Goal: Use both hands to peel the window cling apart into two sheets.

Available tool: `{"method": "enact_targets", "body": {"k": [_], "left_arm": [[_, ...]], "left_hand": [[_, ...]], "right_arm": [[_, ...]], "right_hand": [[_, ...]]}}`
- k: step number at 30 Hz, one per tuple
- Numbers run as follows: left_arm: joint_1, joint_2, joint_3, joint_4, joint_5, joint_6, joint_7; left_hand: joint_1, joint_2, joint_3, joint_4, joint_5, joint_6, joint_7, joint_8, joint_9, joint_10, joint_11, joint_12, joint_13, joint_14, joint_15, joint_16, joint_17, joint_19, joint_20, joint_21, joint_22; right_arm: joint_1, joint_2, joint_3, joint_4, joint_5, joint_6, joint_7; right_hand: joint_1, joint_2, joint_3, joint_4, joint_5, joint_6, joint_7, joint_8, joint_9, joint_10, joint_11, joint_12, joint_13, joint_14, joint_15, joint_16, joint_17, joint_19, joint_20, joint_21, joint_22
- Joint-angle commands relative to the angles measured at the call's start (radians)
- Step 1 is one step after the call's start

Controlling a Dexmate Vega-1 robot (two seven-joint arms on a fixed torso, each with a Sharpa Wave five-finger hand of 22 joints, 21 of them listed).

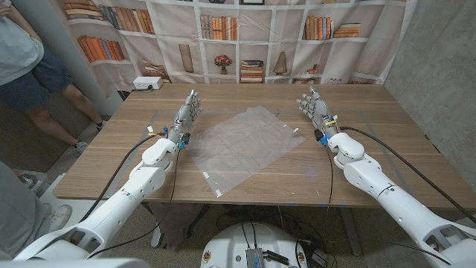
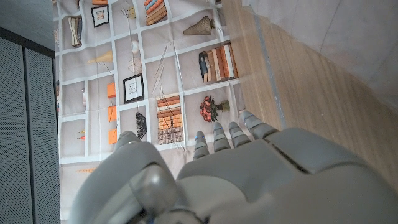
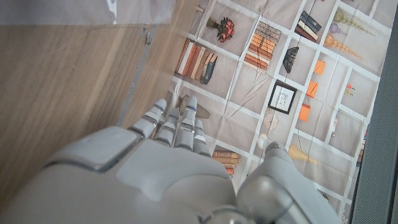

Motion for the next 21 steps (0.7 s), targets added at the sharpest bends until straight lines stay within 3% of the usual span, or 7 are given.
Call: {"method": "enact_targets", "body": {"k": [1,6,15,21], "left_arm": [[0.014,0.009,0.008,-0.055,0.02,0.02,0.036],[0.02,0.033,0.019,-0.107,0.034,0.052,0.041],[0.011,-0.005,0.034,-0.068,0.035,0.008,0.02],[0.008,0.021,0.042,-0.089,0.043,0.035,0.006]], "left_hand": [[0.006,0.005,0.001,-0.004,-0.003,0.009,0.0,0.005,0.004,0.013,-0.001,0.005,0.005,-0.009,-0.016,0.006,0.001,0.0,0.003,0.005,0.005],[0.007,0.006,0.0,-0.004,-0.004,0.01,-0.001,0.005,0.004,0.005,0.0,0.001,0.005,-0.011,-0.017,0.006,0.001,-0.001,0.002,0.005,0.005],[0.008,0.007,0.0,-0.005,-0.007,0.015,0.0,0.005,0.004,0.004,0.004,-0.001,0.005,-0.014,-0.016,0.005,0.002,-0.003,0.001,0.005,0.005],[0.009,0.007,-0.001,-0.005,-0.008,0.021,0.002,0.007,0.004,0.004,0.006,-0.002,0.005,-0.014,-0.015,0.005,0.002,-0.004,0.001,0.005,0.005]], "right_arm": [[-0.049,-0.065,-0.011,-0.137,-0.089,-0.111,-0.115],[-0.078,-0.089,-0.006,-0.198,-0.129,-0.159,-0.178],[-0.1,-0.118,-0.001,-0.263,-0.163,-0.232,-0.225],[-0.107,-0.124,-0.006,-0.323,-0.218,-0.306,-0.303]], "right_hand": [[0.017,-0.002,0.0,-0.012,0.0,0.024,0.002,0.015,0.006,0.017,0.0,0.011,0.006,0.023,-0.006,0.008,0.004,0.02,0.005,0.012,0.003],[0.035,-0.012,-0.002,-0.03,-0.002,0.062,0.0,0.023,0.006,0.081,-0.015,0.045,0.019,0.093,-0.024,0.023,0.008,0.081,0.018,0.032,0.008],[0.047,-0.013,-0.002,-0.042,-0.002,0.129,0.0,0.04,0.007,0.163,-0.029,0.089,0.035,0.14,-0.032,0.026,0.011,0.113,0.01,0.039,0.013],[0.057,-0.012,-0.001,-0.052,-0.002,0.184,-0.005,0.049,0.008,0.238,-0.043,0.138,0.055,0.197,-0.05,0.033,0.013,0.158,0.001,0.051,0.015]]}}
